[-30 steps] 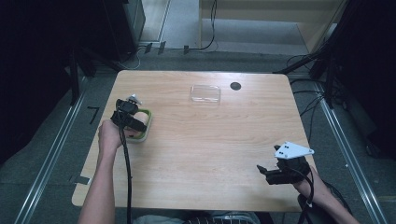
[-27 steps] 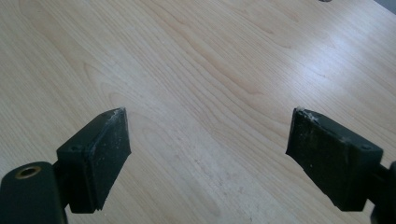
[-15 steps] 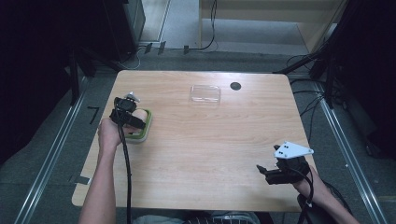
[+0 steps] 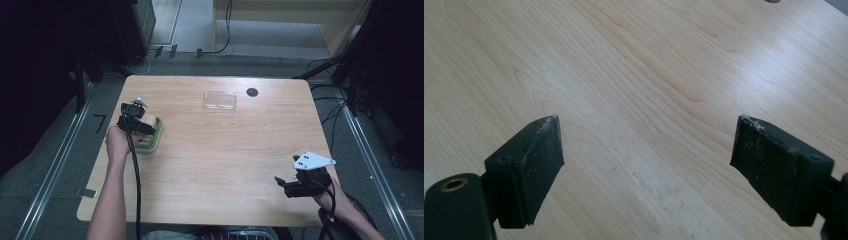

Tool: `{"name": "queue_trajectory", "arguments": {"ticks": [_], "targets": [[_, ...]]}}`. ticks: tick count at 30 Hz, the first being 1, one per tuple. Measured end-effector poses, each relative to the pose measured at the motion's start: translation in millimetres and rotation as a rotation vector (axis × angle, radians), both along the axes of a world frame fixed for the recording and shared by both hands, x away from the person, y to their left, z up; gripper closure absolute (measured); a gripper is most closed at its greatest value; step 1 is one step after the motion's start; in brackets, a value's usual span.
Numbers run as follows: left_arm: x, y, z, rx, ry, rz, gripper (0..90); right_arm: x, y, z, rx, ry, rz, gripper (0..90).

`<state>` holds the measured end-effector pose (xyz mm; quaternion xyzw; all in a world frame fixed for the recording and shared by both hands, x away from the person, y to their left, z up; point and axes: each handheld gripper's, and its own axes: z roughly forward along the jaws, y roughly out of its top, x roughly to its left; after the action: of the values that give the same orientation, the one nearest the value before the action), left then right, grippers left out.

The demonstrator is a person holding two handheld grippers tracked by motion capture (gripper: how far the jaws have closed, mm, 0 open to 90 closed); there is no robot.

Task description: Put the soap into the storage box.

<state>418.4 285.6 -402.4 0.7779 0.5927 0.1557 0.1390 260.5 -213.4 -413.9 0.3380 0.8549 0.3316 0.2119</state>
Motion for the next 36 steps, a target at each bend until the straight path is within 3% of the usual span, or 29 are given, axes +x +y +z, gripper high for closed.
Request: {"name": "queue_trajectory", "arguments": {"ticks": [13, 17, 36], "targets": [[3.0, 0.6, -14.5, -0.001, -0.018, 0.042, 33.8, -0.6, -0.5, 0.2, 0.0, 0.003, -0.005, 13.4], [4.9, 0.7, -22.2, 0.002, -0.002, 0.048, 33.8, -0.7, -0.5, 0.2, -0.001, 0.003, -0.005, 13.4], [8.7, 3.2, -33.2, 0.009, 0.021, 0.078, 33.6, -0.5, -1.2, -0.1, 0.0, 0.001, -0.004, 13.4]]}}
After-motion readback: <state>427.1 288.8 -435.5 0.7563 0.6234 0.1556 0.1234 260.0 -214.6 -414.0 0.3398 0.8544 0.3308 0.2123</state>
